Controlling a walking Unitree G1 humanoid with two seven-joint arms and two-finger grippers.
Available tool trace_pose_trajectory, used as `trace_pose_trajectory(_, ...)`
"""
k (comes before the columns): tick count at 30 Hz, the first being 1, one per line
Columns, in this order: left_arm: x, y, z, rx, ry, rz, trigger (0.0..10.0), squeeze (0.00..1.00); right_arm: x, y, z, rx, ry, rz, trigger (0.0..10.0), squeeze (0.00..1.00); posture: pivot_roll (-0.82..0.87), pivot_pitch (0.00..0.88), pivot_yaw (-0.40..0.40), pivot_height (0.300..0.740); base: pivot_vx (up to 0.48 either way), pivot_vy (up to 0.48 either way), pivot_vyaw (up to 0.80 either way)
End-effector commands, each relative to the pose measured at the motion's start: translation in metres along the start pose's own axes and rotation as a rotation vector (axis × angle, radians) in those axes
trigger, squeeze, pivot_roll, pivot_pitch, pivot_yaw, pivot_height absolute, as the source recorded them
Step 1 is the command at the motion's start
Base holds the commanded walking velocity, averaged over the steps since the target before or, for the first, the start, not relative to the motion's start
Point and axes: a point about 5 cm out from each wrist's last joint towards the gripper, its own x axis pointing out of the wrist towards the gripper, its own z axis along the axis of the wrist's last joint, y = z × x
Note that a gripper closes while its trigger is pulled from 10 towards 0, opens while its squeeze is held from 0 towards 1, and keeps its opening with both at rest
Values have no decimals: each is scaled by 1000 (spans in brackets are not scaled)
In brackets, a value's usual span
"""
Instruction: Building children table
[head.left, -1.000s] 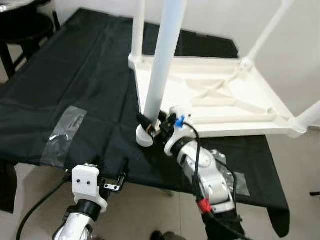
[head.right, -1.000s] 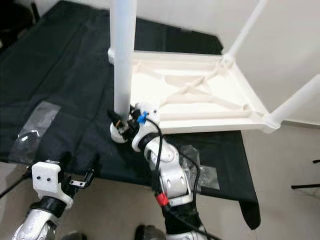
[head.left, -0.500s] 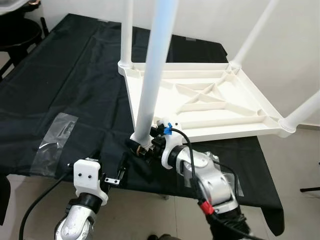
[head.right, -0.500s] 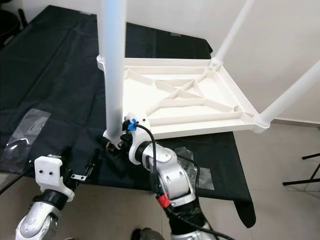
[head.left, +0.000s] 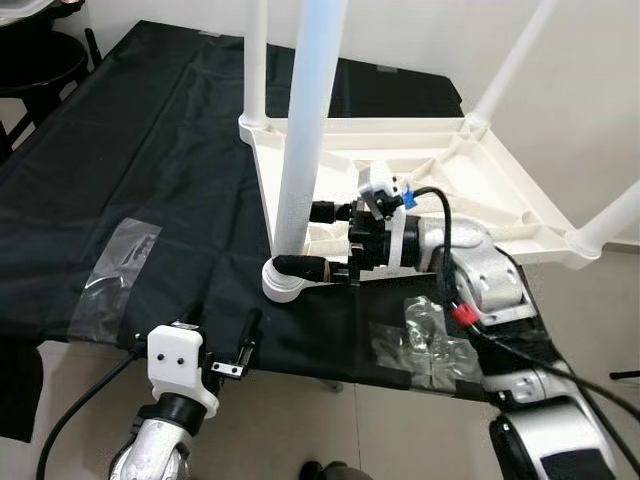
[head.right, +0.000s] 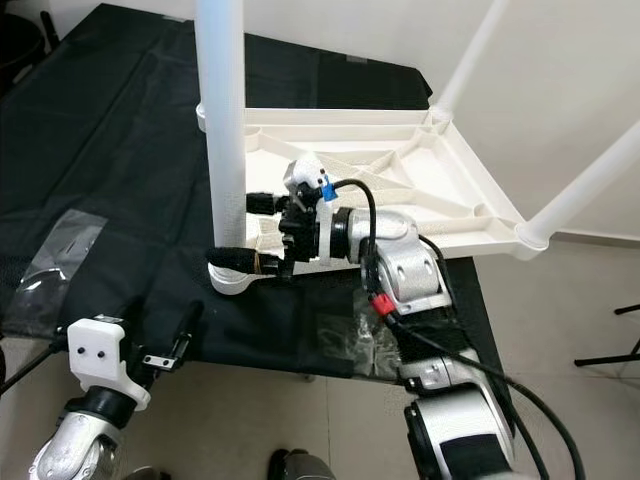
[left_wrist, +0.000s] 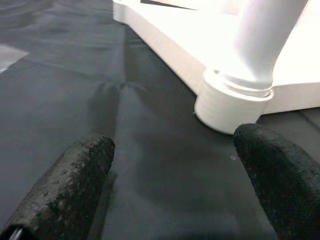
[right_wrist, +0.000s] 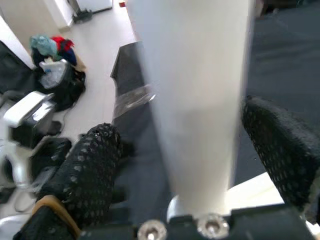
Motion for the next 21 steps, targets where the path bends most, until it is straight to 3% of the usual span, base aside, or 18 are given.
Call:
trace_pose_trajectory(1,-2,-2,-2,5,15,-6,10000,0,1,3,-7,8,15,23,10000,0,123,218,-152,740,0,0,0)
trace_pose_trajectory(7,-10,-1,1,8,23,-1,10000,0,-2,-12,6,-14,-10,62,10000,0,153,258,-140,740,0,0,0)
trace_pose_trajectory(8,-13,-1,2,9,27,0,10000,0,-4,-14,8,-10,-26,88,8588,0,154,262,-138,740,0,0,0)
trace_pose_trajectory(9,-14,-1,3,9,31,0,10000,0,-6,-16,10,-7,-37,109,3255,0,155,268,-138,740,0,0,0)
trace_pose_trajectory(10,-14,-1,3,9,31,0,10000,0,-6,-16,10,-7,-37,109,3255,0,155,268,-138,740,0,0,0)
trace_pose_trajectory(11,-16,-1,4,9,34,0,10000,0,-7,-17,11,-8,-41,129,0,0,155,274,-136,740,0,0,0)
trace_pose_trajectory(21,-19,-1,5,7,47,-1,10000,0,-15,-24,9,-23,-31,163,0,0,149,268,-141,740,0,0,0)
